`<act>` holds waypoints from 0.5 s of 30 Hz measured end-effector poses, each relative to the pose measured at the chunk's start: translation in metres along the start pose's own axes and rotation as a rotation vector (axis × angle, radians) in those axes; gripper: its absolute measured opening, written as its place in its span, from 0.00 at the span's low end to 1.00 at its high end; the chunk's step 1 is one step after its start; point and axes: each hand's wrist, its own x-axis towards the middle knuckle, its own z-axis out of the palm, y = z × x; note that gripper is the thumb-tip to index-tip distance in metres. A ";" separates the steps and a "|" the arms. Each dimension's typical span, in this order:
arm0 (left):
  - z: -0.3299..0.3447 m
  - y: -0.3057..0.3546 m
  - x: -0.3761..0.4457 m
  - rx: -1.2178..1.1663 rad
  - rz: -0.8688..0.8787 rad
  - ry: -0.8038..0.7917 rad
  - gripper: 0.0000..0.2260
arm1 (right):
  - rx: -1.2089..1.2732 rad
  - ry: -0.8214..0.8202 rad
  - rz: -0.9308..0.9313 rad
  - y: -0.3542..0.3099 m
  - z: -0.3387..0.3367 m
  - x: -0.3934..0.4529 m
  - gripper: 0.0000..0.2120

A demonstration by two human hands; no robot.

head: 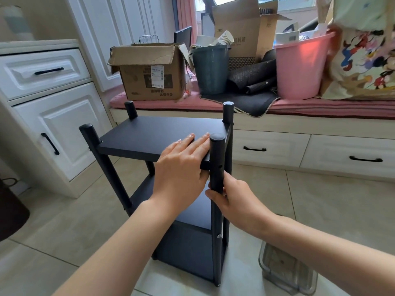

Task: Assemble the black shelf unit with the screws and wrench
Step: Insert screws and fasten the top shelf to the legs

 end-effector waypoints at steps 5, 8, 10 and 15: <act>0.000 -0.003 0.005 -0.008 -0.012 -0.028 0.20 | -0.051 -0.016 -0.029 0.002 0.002 0.005 0.06; -0.001 -0.002 0.003 -0.002 -0.023 -0.031 0.21 | -0.052 -0.023 -0.031 0.002 0.001 0.007 0.06; -0.002 -0.002 0.001 -0.016 -0.015 -0.056 0.22 | -0.063 -0.033 -0.037 0.003 0.000 0.008 0.06; -0.011 -0.004 0.002 -0.073 -0.041 -0.222 0.30 | -0.020 -0.061 -0.026 0.004 0.000 0.010 0.10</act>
